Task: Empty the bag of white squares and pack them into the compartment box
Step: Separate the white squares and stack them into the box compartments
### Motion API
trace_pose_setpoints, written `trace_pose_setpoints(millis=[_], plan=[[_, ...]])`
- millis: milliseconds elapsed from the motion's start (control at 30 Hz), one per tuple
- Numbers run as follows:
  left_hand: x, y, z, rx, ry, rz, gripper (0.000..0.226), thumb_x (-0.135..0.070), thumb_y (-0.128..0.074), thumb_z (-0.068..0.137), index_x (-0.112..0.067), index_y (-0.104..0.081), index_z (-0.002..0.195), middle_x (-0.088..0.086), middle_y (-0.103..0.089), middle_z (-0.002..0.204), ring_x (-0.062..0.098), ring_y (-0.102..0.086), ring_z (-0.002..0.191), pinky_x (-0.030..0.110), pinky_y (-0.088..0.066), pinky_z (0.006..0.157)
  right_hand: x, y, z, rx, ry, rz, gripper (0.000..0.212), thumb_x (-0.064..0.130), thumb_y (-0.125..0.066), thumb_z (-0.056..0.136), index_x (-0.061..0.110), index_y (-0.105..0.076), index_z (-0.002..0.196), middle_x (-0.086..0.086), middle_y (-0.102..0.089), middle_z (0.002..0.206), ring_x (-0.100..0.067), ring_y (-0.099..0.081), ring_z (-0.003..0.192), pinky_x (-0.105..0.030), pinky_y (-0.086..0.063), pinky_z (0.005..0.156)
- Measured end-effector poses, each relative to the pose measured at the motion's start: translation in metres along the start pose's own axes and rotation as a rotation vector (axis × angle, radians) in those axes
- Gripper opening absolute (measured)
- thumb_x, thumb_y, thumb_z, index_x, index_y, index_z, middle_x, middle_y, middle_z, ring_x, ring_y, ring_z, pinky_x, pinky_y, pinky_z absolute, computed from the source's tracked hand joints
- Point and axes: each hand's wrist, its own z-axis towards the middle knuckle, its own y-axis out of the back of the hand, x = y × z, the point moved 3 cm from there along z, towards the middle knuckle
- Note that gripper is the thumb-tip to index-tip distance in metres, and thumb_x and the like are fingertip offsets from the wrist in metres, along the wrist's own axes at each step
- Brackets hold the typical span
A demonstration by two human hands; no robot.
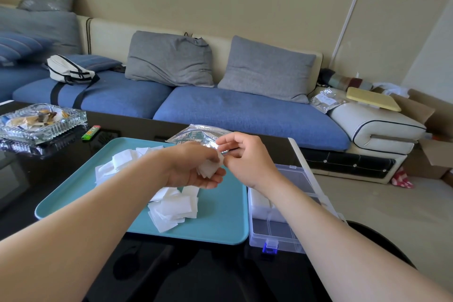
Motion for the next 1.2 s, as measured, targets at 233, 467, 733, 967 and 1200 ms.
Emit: trace_pose_setpoints(millis=[233, 467, 733, 967, 1200], plan=[[-0.002, -0.004, 0.008, -0.083, -0.100, -0.053, 0.019, -0.022, -0.060, 0.104, -0.009, -0.075, 0.105, 0.006, -0.073, 0.095, 0.020, -0.067, 0.088, 0.043, -0.058, 0.093, 0.015, -0.009, -0.012, 0.104, 0.128, -0.213, 0.058, 0.034, -0.099, 0.064, 0.027, -0.071, 0.115, 0.017, -0.074, 0.094, 0.003, -0.066, 0.089, -0.012, -0.052, 0.074], [-0.006, -0.015, -0.002, 0.005, -0.080, -0.118, 0.023, -0.031, -0.056, 0.106, -0.018, -0.075, 0.108, 0.005, -0.073, 0.097, 0.018, -0.065, 0.086, 0.035, -0.062, 0.069, 0.014, -0.006, -0.010, 0.048, 0.145, -0.126, 0.053, 0.023, -0.089, 0.069, 0.028, -0.073, 0.119, 0.016, -0.074, 0.108, 0.005, -0.067, 0.097, -0.012, -0.054, 0.077], [-0.005, -0.019, -0.003, 0.014, -0.078, -0.061, 0.015, -0.024, -0.069, 0.099, -0.009, -0.071, 0.102, 0.010, -0.059, 0.081, 0.031, -0.067, 0.092, 0.045, -0.063, 0.081, 0.018, -0.005, -0.012, 0.012, 0.207, -0.186, 0.044, 0.017, -0.083, 0.071, 0.026, -0.071, 0.112, 0.012, -0.072, 0.095, -0.008, -0.066, 0.090, -0.020, -0.056, 0.075], [-0.007, -0.023, -0.006, 0.047, -0.117, -0.033, 0.010, -0.018, -0.066, 0.101, -0.008, -0.067, 0.100, 0.010, -0.064, 0.080, 0.022, -0.066, 0.074, 0.040, -0.062, 0.076, 0.022, -0.004, -0.015, 0.095, 0.293, -0.281, 0.065, 0.020, -0.081, 0.073, 0.023, -0.063, 0.135, 0.010, -0.069, 0.117, -0.011, -0.063, 0.104, -0.021, -0.051, 0.088], [-0.003, -0.026, -0.007, 0.114, -0.147, 0.260, 0.026, -0.016, -0.039, 0.105, -0.013, -0.063, 0.116, 0.014, -0.057, 0.091, 0.021, -0.058, 0.063, 0.035, -0.059, 0.063, 0.021, -0.002, -0.017, 0.156, 0.149, -0.162, 0.055, 0.025, -0.052, 0.080, 0.028, -0.070, 0.132, 0.016, -0.071, 0.099, -0.008, -0.069, 0.091, -0.029, -0.056, 0.092]])
